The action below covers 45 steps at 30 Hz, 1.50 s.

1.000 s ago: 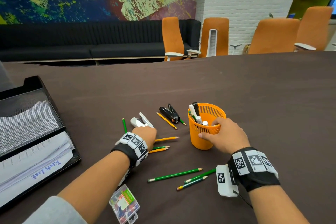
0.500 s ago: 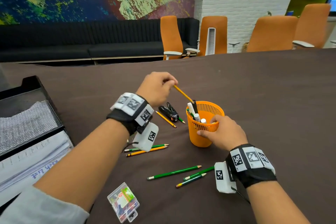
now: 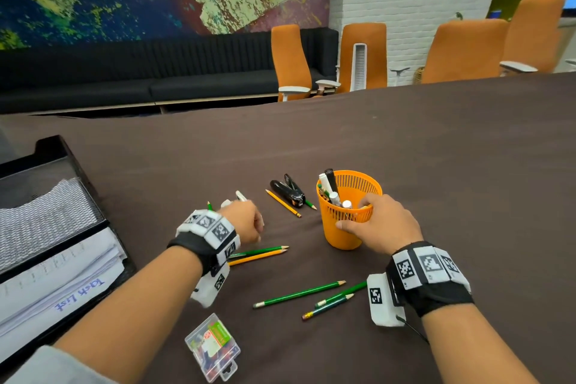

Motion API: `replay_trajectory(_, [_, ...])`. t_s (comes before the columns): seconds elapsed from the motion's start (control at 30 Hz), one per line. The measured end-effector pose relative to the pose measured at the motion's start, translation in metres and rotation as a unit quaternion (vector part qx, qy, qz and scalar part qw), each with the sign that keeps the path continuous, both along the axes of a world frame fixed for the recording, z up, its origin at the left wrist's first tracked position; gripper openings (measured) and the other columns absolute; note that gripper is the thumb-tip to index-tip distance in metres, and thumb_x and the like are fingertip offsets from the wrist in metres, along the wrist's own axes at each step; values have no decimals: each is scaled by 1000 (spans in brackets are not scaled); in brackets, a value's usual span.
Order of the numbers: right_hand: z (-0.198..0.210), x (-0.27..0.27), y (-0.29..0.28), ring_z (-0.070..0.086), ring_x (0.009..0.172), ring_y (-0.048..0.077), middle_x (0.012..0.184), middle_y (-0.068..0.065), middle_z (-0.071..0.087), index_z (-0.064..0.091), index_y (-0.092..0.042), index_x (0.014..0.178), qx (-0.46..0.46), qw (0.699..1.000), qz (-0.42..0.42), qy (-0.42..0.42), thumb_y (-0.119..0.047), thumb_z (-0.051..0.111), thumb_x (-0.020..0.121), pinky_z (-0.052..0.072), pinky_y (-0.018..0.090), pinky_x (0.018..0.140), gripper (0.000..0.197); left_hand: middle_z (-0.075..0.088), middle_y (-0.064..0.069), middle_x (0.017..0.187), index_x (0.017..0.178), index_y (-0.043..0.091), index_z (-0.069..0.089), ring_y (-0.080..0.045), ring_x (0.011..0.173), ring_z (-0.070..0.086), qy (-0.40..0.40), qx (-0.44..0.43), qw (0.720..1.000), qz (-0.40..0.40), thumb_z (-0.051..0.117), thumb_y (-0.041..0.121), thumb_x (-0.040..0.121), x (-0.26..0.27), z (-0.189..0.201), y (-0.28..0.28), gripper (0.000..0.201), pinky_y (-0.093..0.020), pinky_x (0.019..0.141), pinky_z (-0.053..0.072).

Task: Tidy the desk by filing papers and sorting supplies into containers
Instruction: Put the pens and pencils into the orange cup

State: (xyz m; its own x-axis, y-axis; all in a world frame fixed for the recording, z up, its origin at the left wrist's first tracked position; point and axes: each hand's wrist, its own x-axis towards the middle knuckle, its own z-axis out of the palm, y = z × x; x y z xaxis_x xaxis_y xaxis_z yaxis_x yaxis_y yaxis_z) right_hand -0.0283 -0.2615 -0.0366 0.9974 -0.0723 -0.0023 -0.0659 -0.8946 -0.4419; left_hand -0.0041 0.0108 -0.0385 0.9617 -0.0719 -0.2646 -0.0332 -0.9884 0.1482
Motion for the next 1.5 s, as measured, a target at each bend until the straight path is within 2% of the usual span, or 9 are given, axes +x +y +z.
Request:
replay_trajectory(0.33, [0,-1,1,55,98,19,121,0,55,55,-28,113,0,1000,-2,0,-65,71,74,48,35,79,56,68,0,105,98,24,69,-21,99,64,1,83,996,-11,68,29,86,-13,-33,8,13,-30,82,52])
replay_trajectory(0.57, [-1,1,2,57,101,22,120,0,56,55,-28,114,-3,1000,-5,-5,-66,70,73,49,36,80,58,66,11,110,116,42,67,-17,103,62,-219,-81,972,-18,53,42,97,-8,43,-5,24,-35,90,49])
replay_trajectory(0.7, [-2,0,3,58,100,23,117,0,56,55,-28,111,-7,1000,-6,-3,-65,70,74,46,34,75,55,52,18,93,114,45,68,-10,96,56,-257,-58,960,-98,53,46,96,-1,89,-39,23,-32,83,48])
replay_trajectory(0.87, [-4,1,2,59,102,25,115,0,57,55,-29,108,-6,1000,-4,-6,-67,71,72,50,37,79,55,67,10,105,106,42,72,-18,97,61,-205,66,965,-148,62,30,92,15,107,-87,22,-30,73,47])
replay_trajectory(1.03, [-3,3,0,59,103,25,115,0,56,55,-30,107,-5,1000,-3,-9,-69,70,71,51,38,81,55,64,5,122,125,37,62,-20,108,62,-171,27,975,-141,67,21,88,22,103,-95,40,-38,88,54])
replay_trajectory(1.13, [-4,3,1,59,102,25,116,0,56,56,-29,110,-6,1000,-1,-9,-67,70,72,48,36,78,56,65,11,117,123,36,61,-15,106,61,-185,-37,975,-114,64,30,90,17,104,-80,33,-37,91,52])
replay_trajectory(1.27, [-4,2,1,59,99,24,114,-1,57,56,-30,107,-5,1000,-2,-14,-67,70,72,47,35,75,53,66,12,92,92,30,67,-14,86,63,-204,-112,972,-31,62,25,90,9,86,-45,7,-35,83,54])
replay_trajectory(1.37, [-5,3,1,60,101,25,115,-1,57,56,-30,107,-1,1000,-6,-16,-67,71,71,48,36,78,54,69,7,88,80,27,69,-19,87,66,-104,-48,993,12,65,18,83,5,47,-23,10,-32,77,55])
replay_trajectory(1.5, [-6,2,2,60,102,25,117,0,56,56,-30,108,5,1000,-8,-16,-66,72,70,49,37,81,55,67,-6,103,110,14,68,-25,92,67,15,148,989,14,70,22,77,-4,-15,0,34,-32,76,57])
